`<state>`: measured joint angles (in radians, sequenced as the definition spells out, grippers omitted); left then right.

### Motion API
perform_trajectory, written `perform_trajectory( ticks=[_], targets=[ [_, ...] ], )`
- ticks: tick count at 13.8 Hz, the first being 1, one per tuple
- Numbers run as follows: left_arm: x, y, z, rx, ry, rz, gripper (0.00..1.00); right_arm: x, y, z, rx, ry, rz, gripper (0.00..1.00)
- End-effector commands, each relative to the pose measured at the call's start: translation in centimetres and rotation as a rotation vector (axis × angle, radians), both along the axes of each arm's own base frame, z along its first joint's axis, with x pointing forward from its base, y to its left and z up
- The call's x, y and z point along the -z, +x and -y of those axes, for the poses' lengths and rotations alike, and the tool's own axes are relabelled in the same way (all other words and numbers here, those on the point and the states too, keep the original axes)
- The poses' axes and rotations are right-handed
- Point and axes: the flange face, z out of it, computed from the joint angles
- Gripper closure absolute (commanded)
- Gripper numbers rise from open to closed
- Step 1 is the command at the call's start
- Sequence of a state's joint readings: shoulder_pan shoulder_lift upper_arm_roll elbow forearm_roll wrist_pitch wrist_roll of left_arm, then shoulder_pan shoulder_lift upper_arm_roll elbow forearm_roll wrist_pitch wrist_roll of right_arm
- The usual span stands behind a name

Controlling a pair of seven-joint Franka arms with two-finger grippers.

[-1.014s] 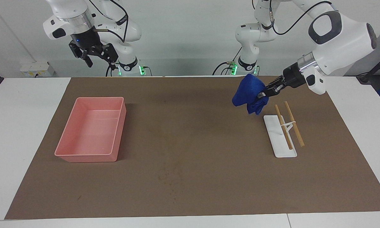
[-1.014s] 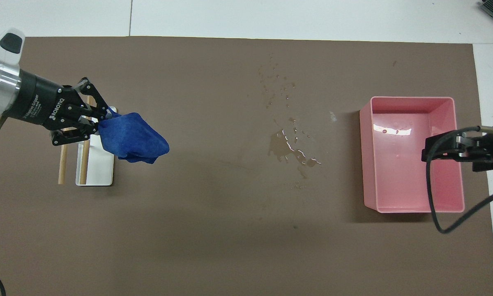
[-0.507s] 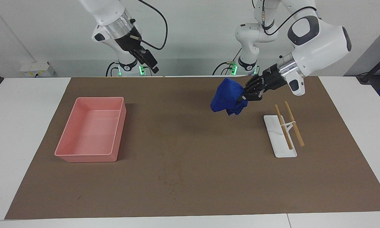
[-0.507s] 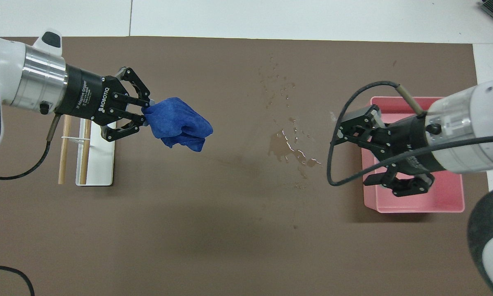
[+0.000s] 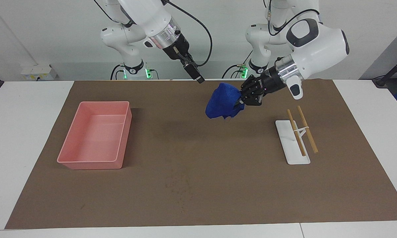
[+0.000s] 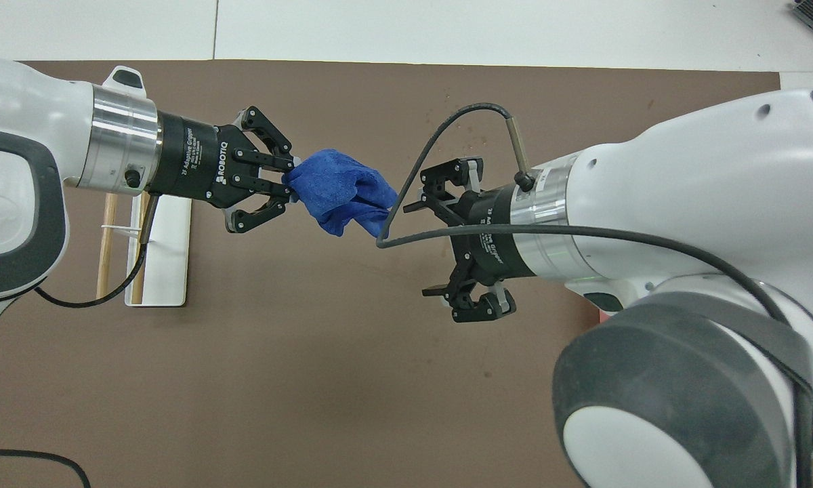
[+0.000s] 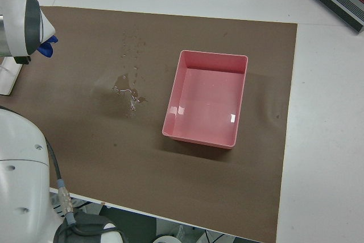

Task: Wipe water with towel using both arms
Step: 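Hold the towel out while the right gripper reaches and grasps it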

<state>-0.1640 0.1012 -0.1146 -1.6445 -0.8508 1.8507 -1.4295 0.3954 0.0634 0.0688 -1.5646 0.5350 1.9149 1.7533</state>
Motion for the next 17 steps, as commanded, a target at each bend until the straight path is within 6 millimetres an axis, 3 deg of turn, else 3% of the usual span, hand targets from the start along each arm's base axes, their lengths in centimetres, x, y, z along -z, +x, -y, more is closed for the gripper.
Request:
perform_trajectory(
  ticks=[1, 6, 8, 12, 13, 15, 16, 17],
  targets=[
    [-1.5, -2.0, 0.3, -0.012, -0.02, 0.003, 1.0, 0.2, 1.3, -0.1, 0.16, 0.058, -0.058, 0.08],
    [-2.7, -3.3, 1.2, 0.029, -0.048, -0.003, 1.0, -0.3, 2.4, 0.0, 0.377, 0.115, -0.116, 0.12],
    [-2.5, -3.8, 2.6, 0.034, -0.052, 0.009, 1.0, 0.1, 1.1, -2.7, 0.378, 0.129, -0.127, 0.16],
    [-2.4, -4.1, 3.8, 0.026, -0.058, 0.02, 1.0, 1.3, -0.8, -4.6, 0.369, 0.112, -0.157, 0.19],
    [-2.5, -4.2, 3.9, 0.027, -0.068, 0.014, 1.0, 1.3, -0.9, -4.7, 0.36, 0.109, -0.151, 0.31],
    [-2.8, -4.5, 3.5, 0.045, -0.082, -0.008, 1.0, 1.3, -0.1, -3.8, 0.379, 0.115, -0.142, 0.91],
    [-3.1, -4.7, 3.3, 0.059, -0.086, -0.014, 1.0, 1.1, 0.1, -3.7, 0.378, 0.116, -0.13, 1.0],
    [-3.3, -4.7, 3.0, 0.059, -0.086, -0.014, 1.0, 1.1, 0.2, -3.7, 0.362, 0.112, -0.114, 1.0]
  ],
)
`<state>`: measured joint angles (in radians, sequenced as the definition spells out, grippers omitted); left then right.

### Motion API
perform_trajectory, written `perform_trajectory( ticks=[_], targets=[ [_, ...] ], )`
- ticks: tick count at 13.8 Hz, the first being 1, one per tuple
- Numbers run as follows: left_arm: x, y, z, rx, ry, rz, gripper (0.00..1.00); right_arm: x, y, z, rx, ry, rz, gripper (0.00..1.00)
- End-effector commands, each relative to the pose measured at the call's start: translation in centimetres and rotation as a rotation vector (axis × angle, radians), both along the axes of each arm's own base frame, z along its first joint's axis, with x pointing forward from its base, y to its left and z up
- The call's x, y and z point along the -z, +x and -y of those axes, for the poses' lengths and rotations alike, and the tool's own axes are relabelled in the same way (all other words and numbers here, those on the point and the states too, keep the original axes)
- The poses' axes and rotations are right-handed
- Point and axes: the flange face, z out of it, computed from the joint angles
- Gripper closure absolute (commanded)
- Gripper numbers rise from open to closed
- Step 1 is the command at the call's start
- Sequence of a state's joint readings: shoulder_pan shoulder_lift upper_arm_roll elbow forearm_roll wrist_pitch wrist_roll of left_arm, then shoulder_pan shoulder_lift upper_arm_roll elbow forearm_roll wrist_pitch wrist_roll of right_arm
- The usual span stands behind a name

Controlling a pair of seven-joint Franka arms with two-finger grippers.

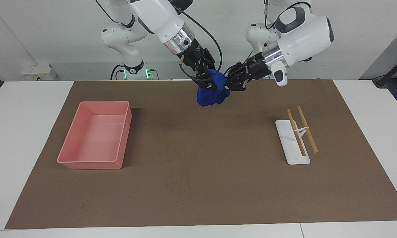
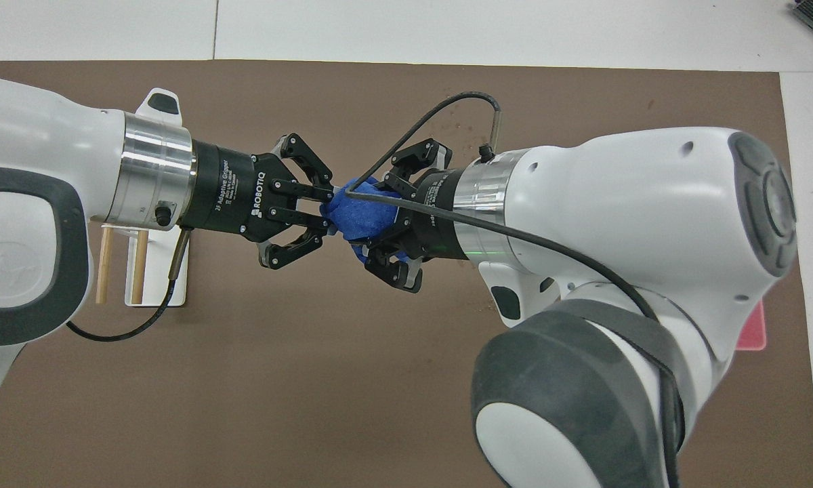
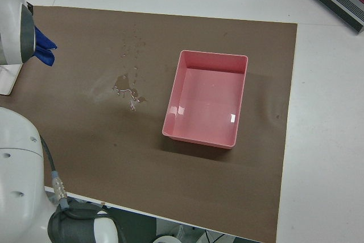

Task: Wipe water with towel using both arms
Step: 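Hold the towel out while the right gripper reaches and grasps it, then open the left gripper and withdraw while the right gripper holds the towel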

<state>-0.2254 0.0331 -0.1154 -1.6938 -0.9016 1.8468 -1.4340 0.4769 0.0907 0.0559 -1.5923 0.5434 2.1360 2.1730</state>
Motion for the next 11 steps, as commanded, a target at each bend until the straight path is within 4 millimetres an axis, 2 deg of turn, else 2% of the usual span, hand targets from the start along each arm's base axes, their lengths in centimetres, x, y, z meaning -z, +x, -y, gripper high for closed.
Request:
perform_trajectory(
  ticks=[1, 8, 9, 10, 11],
  targets=[
    [-1.5, -1.2, -0.3, 0.008, -0.041, -0.011, 1.0, 0.3, -0.3, -0.2, -0.036, -0.002, 0.032, 1.0],
    [-2.9, -1.5, -0.6, 0.008, -0.045, 0.033, 1.0, 0.4, 0.0, 0.4, -0.103, -0.023, 0.08, 1.0],
    [-3.2, -1.4, -0.7, 0.016, -0.044, 0.051, 0.97, 0.3, 0.0, 0.5, -0.107, -0.024, 0.082, 1.0],
    [-3.7, -1.6, -0.4, 0.019, -0.028, 0.067, 0.01, 0.4, 0.0, 0.5, -0.111, -0.027, 0.084, 1.0],
    [-4.1, -1.8, -0.5, 0.035, 0.027, 0.106, 0.0, 0.6, -0.1, 0.4, -0.124, -0.032, 0.091, 1.0]
  ],
)
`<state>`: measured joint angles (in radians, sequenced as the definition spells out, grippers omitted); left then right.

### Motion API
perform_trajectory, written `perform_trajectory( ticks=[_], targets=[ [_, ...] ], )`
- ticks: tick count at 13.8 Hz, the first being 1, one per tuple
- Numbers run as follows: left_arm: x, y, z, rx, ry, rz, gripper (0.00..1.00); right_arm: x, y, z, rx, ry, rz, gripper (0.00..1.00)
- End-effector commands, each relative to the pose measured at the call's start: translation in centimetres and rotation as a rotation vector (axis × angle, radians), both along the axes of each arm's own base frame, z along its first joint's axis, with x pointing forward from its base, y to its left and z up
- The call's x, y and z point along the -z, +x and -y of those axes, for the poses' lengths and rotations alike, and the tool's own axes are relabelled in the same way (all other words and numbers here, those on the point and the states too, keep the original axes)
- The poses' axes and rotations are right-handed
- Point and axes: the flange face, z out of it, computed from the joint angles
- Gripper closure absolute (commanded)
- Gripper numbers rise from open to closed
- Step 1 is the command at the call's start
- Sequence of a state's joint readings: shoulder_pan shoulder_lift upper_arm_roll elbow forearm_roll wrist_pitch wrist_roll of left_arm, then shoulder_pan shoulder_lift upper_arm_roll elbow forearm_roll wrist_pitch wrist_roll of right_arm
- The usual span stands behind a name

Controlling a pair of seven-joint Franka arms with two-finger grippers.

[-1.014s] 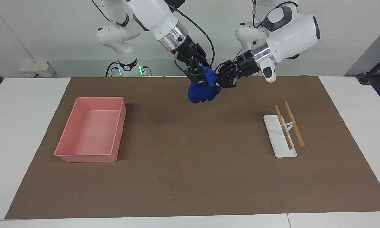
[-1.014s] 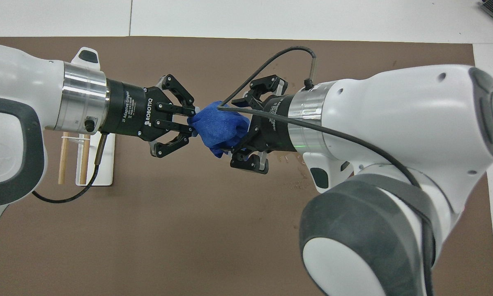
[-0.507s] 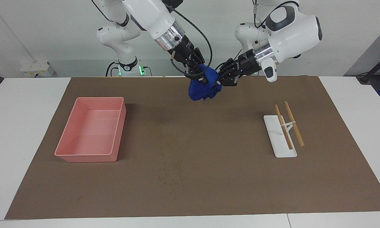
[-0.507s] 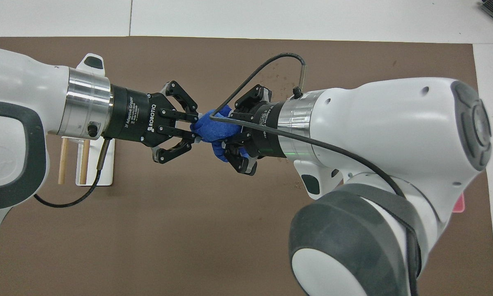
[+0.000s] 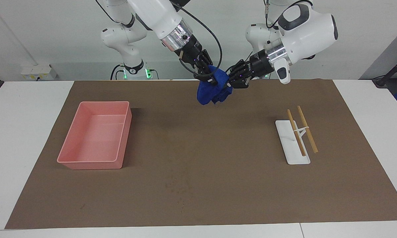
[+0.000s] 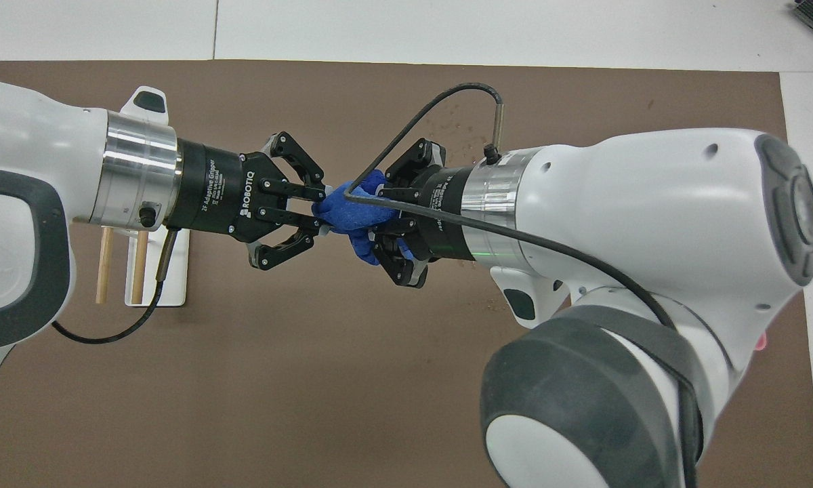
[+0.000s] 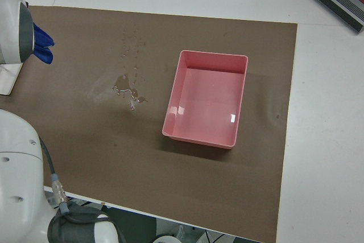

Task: Wipe water with towel using both arms
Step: 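Open the left gripper and withdraw while the right gripper holds the towel, then lower the towel onto the water spill with the right gripper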

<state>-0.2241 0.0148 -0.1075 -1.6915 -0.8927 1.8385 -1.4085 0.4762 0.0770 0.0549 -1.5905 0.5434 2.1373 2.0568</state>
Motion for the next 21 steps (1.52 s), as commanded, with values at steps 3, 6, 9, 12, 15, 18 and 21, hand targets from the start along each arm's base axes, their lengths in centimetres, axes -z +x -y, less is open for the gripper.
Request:
perform_trajectory(
  ticks=[3, 6, 9, 12, 15, 18, 21],
  targets=[
    [-3.3, -1.6, 0.3, 0.052, 0.171, 0.164, 0.0, 2.2, -0.1, 0.4, -0.085, -0.047, 0.033, 1.0],
    [-2.9, -0.6, -1.0, 0.086, 0.234, 0.283, 0.0, 3.9, -1.3, 1.1, -0.17, -0.085, 0.075, 1.0],
    [-1.7, 0.6, -3.8, 0.159, 0.405, 0.413, 0.0, 8.9, -4.2, 3.4, -0.31, -0.17, 0.165, 1.0],
    [-0.9, 3.3, -9.4, 0.111, 0.512, 0.56, 0.0, 13.5, -6.2, 5.5, -0.483, -0.239, 0.251, 1.0],
    [-0.7, 4.2, -13.3, 0.216, 0.549, 0.645, 0.0, 17.1, -4.5, 8.3, -0.628, -0.295, 0.334, 1.0],
    [-0.2, 4.6, -16.7, 0.359, 0.58, 0.706, 0.0, 20.7, -1.2, 7.8, -0.719, -0.404, 0.576, 1.0],
    [0.6, 4.2, -18.4, 0.594, 0.625, 0.747, 0.0, 22.9, 3.2, 7.7, -0.858, -0.539, 0.807, 1.0]
  ],
)
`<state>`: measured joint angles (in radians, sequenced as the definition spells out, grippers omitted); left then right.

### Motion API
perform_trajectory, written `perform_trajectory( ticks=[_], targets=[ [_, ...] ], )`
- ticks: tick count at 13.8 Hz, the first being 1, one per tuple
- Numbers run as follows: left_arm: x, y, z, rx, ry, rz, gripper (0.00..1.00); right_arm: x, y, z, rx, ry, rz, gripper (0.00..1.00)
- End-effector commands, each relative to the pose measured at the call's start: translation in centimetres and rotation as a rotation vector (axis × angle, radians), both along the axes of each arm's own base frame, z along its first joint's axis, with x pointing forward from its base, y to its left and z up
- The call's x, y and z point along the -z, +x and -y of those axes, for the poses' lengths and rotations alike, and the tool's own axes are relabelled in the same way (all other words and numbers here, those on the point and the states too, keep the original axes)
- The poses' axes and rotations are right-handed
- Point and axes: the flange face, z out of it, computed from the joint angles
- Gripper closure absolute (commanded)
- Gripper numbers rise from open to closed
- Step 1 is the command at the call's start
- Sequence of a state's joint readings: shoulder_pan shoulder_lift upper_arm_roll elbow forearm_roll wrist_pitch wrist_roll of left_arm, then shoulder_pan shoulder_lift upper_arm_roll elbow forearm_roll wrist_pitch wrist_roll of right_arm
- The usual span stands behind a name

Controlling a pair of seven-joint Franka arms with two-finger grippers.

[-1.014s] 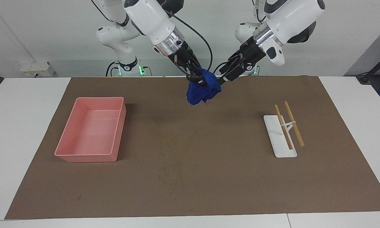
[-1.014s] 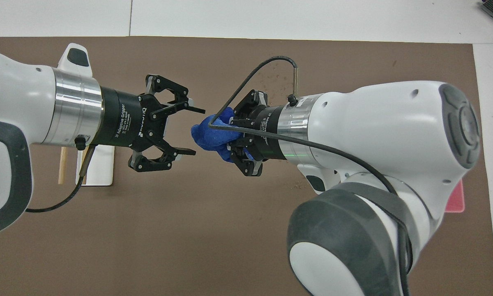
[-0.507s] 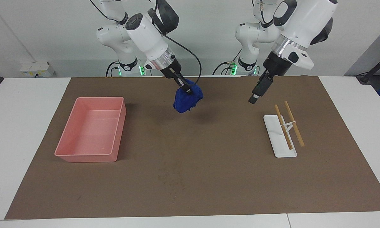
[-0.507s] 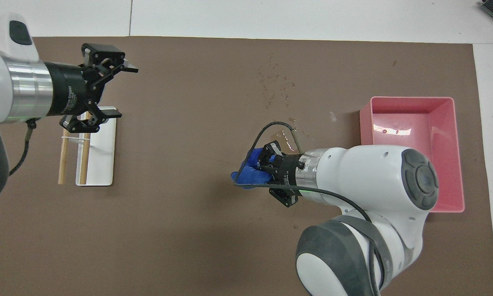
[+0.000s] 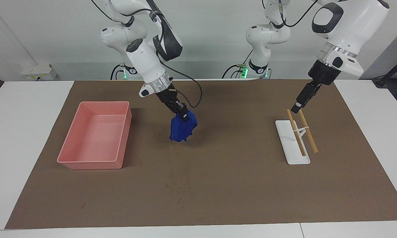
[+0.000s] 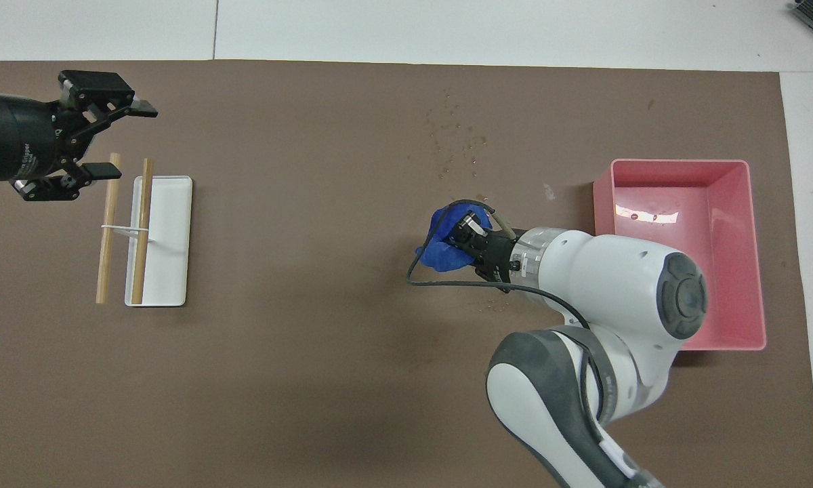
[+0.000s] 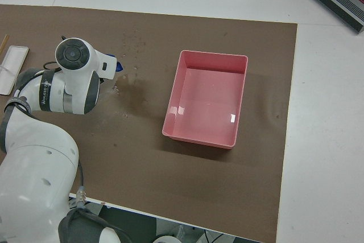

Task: Wipe water with towel using both arms
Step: 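Lower the towel onto the water spill with the right gripper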

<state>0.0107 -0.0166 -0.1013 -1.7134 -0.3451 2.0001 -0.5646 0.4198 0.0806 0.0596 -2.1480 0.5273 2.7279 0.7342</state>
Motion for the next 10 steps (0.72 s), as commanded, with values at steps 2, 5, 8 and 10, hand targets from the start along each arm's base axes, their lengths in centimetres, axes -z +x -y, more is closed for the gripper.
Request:
perform_trajectory(
  ticks=[2, 5, 8, 10],
  targets=[
    [1.1, -1.2, -1.4, 0.251, 0.203, -0.025, 0.0, 2.1, 4.8, 0.3, -0.199, -0.125, 0.198, 1.0],
    [2.1, -2.0, -1.6, 0.444, 0.272, -0.071, 0.0, 4.3, 4.5, 0.9, -0.275, -0.203, 0.271, 1.0],
    [2.1, -2.9, -3.1, 0.585, 0.305, -0.113, 0.0, 6.2, 3.1, 1.6, -0.281, -0.215, 0.221, 1.0],
    [2.0, -2.8, -4.9, 0.631, 0.325, -0.139, 0.0, 7.5, 1.6, 2.4, -0.28, -0.219, 0.175, 1.0]
  ],
)
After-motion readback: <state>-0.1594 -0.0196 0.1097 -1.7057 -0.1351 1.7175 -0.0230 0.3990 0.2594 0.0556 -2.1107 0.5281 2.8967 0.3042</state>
